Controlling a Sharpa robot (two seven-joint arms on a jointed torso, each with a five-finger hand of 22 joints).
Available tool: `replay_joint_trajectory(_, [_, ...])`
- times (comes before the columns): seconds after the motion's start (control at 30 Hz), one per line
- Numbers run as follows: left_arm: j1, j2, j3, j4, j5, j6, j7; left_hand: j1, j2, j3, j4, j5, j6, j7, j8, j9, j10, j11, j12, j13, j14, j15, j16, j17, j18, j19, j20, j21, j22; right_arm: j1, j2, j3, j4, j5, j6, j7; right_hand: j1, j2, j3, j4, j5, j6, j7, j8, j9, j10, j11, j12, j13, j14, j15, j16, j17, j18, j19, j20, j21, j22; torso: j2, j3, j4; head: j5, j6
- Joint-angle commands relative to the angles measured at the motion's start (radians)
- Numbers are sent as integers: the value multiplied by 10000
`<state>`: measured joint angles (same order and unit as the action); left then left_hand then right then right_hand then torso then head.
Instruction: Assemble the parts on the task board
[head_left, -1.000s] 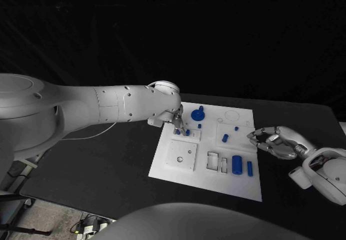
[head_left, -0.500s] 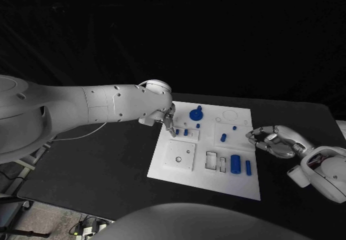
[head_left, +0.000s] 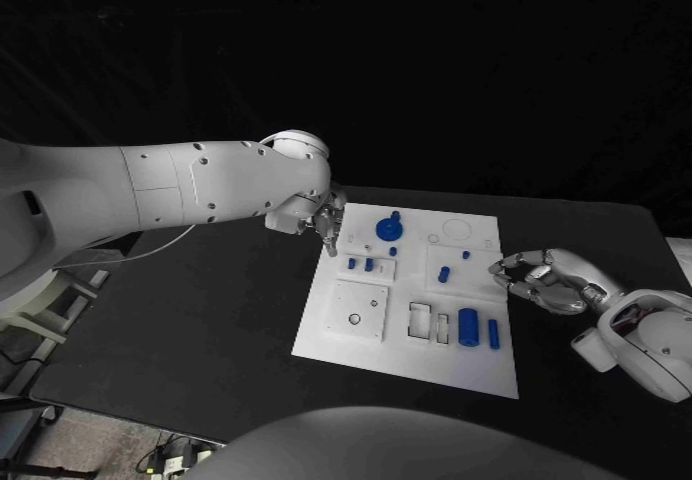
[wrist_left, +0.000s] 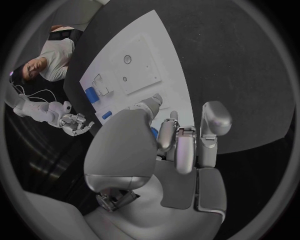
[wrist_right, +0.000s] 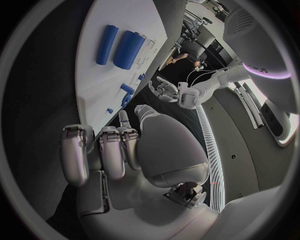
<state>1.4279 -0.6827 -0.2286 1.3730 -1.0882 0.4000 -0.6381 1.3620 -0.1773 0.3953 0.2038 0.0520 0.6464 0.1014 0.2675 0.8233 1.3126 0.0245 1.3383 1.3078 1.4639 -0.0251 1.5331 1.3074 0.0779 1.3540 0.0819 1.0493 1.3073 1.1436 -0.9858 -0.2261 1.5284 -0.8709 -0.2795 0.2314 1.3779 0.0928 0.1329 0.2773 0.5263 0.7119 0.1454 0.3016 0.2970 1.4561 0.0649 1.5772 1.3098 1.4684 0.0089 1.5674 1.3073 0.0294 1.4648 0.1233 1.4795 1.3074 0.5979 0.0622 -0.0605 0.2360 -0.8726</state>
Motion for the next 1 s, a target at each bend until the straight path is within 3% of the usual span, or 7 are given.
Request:
replay_joint_trajectory(0.03, [211, -152, 39, 358, 262, -481, 559, -208, -165, -146, 236, -42, -12, -13, 196, 22, -1006, 17, -951, 278, 618, 88, -139, 2379, 98, -135, 29, 44, 1431, -6, -38, -1, 47, -28, -47, 106, 35, -100, 42, 1, 48, 15, 33, 45, 16, 1147, 5, -64, 2609, 1024, 55, 34, 2635, 29, 31, 26, -46, 2205, 8, -15, 3, -63, 0])
replay_joint_trajectory(0.2, [586, -454, 39, 907, 106, -674, 915, -57, -244, -591, 699, -41, -135, -38, 529, -137, -4167, 68, -4330, -2234, -241, 154, -900, 1982, 93, -470, 104, 88, 1387, 14, -110, 1, 147, -33, -103, 93, 30, -112, 39, 4, 42, 20, 37, 49, 17, 1147, 7, -64, 2609, 1024, 56, 34, 2635, 25, 45, 27, -34, 2210, -5, 4, 4, -110, 0])
replay_joint_trajectory(0.4, [794, -772, 0, 1478, -1933, -1908, 2273, 535, -175, -481, 854, -25, -61, -377, 354, -1107, -5511, 187, -6854, -4317, -3997, 281, -4589, -246, 67, -662, 150, 510, 1393, 95, -159, 2, 289, -42, -195, 127, -35, -146, 23, 58, -17, 49, 44, 68, 25, 1147, 16, -64, 2609, 1024, 61, 34, 2635, 24, 50, 30, -31, 2212, 6, -2, -2, -256, 0])
replay_joint_trajectory(0.5, [783, -752, -10, 1491, -3078, -2924, 3178, 717, -238, -275, 862, 14, 391, -689, 5, -1910, -5963, 189, -8136, -5591, -3411, 270, -4689, -822, -77, -206, 148, 1460, 1604, 113, -174, 2, 356, -43, -239, 203, -64, -152, 19, 79, -48, 53, 46, 71, 26, 1147, 18, -64, 2609, 1024, 61, 34, 2635, 20, 63, 32, -20, 2218, 24, -20, -3, -315, 0])
replay_joint_trajectory(0.67, [308, -506, -17, 1179, -4923, -5385, 4924, 1419, -374, 177, 836, 128, 1293, -1159, -678, -3342, -6181, -71, -9546, -7593, -1804, 58, -3524, -770, -56, -164, 141, 1655, 1614, 125, -277, 2, 516, -43, -308, 389, -112, -152, 15, 102, -125, 61, 43, 77, 28, 1147, 18, -64, 2609, 1024, 65, 34, 2635, 12, 90, 34, 3, 2228, 64, -50, 5, -456, 0])
replay_joint_trajectory(0.77, [-85, -193, -18, 778, -5590, -6815, 5856, 2076, -736, 1360, 810, 327, 2483, -955, -876, -4067, -4816, -465, -9998, -8843, -61, -269, -1770, 326, -234, 649, 75, 2748, 1894, 127, -379, 2, 668, -40, -485, 607, -125, -164, 12, 99, -159, 79, 38, 89, 33, 1147, 17, -64, 2609, 1024, 64, 34, 2635, -13, 170, 34, 78, 2262, 90, -69, 0, -567, 0])
replay_joint_trajectory(1.0, [-709, 566, -9, -203, -6038, -7694, 6735, 1713, -1056, 2047, 735, 239, 3276, -959, -1248, -4878, -3509, -486, -10627, -10278, 739, -575, -636, 1292, -405, 1329, -474, 3639, 2138, 128, -548, 2, 905, -35, -660, 811, -150, -199, 2, 94, -230, 92, 30, 101, 38, 1147, 8, -64, 2609, 1024, 58, 34, 2635, -38, 254, 33, 155, 2297, 135, -91, -49, -692, 0])
